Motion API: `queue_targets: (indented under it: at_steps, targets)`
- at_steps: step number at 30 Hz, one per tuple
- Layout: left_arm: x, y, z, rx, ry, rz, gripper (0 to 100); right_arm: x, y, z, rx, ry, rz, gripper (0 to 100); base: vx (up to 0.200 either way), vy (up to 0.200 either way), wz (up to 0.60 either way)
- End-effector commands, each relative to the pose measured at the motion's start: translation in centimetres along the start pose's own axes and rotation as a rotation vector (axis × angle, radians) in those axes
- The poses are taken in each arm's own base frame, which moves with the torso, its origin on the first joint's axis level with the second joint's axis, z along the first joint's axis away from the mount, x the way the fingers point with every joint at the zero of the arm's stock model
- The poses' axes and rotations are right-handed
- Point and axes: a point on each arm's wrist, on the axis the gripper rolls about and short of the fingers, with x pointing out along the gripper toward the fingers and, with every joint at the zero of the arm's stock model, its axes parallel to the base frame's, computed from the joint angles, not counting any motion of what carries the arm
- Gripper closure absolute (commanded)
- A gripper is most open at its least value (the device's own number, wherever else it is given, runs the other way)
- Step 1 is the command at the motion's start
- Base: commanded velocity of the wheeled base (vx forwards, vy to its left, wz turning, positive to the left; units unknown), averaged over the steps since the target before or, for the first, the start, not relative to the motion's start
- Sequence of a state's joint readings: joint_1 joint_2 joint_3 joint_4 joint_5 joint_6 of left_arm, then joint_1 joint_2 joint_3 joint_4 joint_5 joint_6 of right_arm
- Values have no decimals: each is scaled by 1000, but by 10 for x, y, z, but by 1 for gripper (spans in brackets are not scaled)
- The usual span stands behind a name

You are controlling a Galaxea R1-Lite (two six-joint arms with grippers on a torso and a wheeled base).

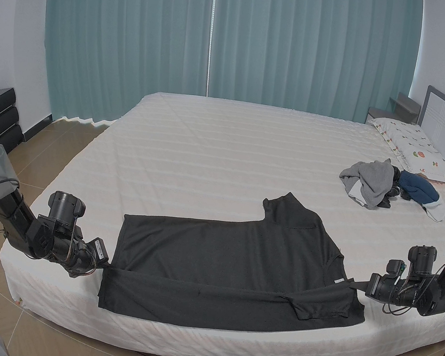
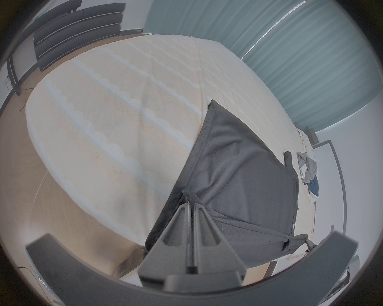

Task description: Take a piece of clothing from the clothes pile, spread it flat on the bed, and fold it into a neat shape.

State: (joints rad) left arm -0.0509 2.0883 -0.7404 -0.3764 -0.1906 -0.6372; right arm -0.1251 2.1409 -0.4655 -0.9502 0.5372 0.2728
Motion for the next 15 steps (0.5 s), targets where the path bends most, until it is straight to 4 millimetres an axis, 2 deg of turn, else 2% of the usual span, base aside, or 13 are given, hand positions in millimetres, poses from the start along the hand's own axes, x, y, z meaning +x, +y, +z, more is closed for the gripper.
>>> queue_targets:
  at_steps: [1,10,11,13,14,15]
  targets:
    - [18,3,1,-8,25,22,100,18,-9,-5,13,33,-8,100,0,0,0]
    - [22,0,5,-26,16,14,100,29,-9,7,71,3,1,100,0,0,0]
    - [22,0,5,-26,16,14,0,29,-9,8,71,0,2,100,0,0,0]
    - [22,-1,4,-25,17,12,0,32,-11,8,72,3,1,100,0,0,0]
    - [22,-1,4,-25,17,12,0,32,-11,7,72,4,2,0,0,0,0]
    - [22,-1,4,-25,17,12,0,33,-10,7,72,5,3,0,0,0,0]
